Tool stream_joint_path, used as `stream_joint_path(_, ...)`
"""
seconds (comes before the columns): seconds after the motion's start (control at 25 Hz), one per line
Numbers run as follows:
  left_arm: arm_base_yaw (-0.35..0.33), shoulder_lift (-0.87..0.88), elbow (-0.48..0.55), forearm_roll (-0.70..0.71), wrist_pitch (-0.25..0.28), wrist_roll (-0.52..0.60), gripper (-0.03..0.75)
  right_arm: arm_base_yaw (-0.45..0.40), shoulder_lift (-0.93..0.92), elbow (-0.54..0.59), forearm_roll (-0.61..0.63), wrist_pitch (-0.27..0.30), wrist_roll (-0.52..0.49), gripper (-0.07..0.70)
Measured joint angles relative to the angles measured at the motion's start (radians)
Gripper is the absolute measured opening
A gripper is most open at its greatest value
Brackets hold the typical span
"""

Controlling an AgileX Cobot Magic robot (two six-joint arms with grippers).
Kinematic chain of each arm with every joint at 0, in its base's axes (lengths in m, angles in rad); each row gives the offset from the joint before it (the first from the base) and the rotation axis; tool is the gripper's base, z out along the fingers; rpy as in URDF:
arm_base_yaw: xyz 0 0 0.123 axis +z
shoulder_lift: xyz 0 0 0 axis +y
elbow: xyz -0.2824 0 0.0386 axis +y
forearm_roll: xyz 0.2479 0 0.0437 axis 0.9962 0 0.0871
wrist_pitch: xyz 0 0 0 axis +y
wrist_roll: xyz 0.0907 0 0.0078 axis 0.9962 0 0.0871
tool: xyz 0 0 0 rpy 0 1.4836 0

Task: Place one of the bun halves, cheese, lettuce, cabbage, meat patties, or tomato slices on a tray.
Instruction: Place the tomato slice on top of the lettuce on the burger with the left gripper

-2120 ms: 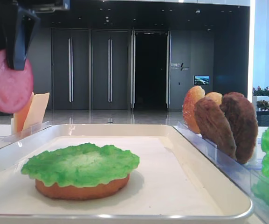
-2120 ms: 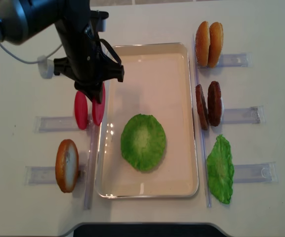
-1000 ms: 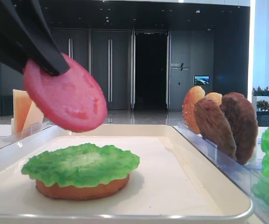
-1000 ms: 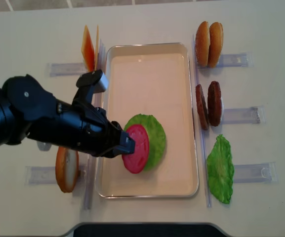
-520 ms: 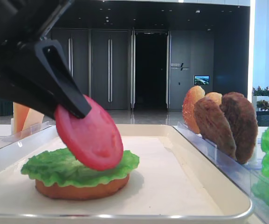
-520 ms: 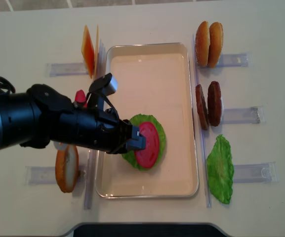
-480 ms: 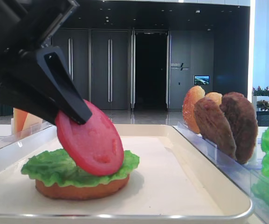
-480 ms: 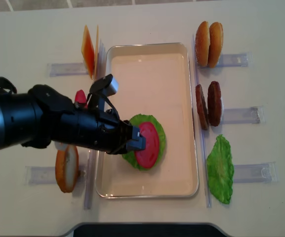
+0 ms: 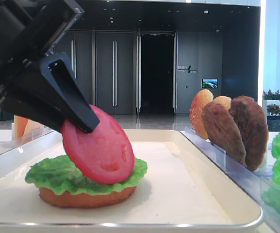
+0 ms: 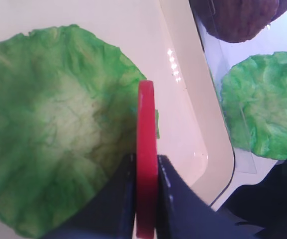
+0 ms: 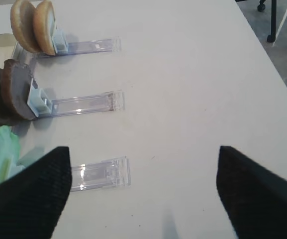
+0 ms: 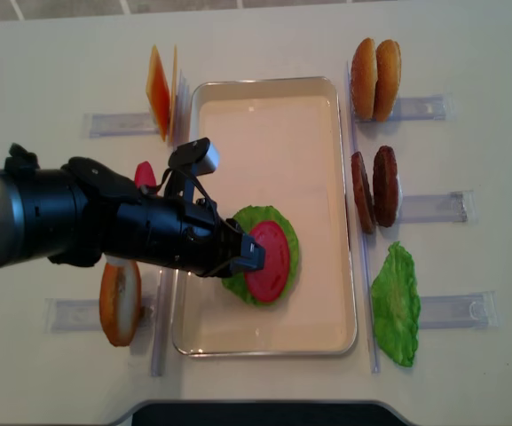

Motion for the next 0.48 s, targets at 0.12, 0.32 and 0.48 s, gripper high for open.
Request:
stream_joint_path(0.12,0.000,0.000,0.000,0.000,0.000,0.016,0.062,0.000,0.000,0.000,0.000,0.000,0.000,0.593)
stream_joint_path(0.32,0.000,0.000,0.000,0.002,-0.009,0.023,0.151,0.000,0.000,0.000,0.000,0.000,0.000,0.593)
stream_joint_path(0.48,0.000,0.000,0.000,0.014,-0.046,0.024,0.361,0.000,0.000,0.000,0.000,0.000,0.000,0.593)
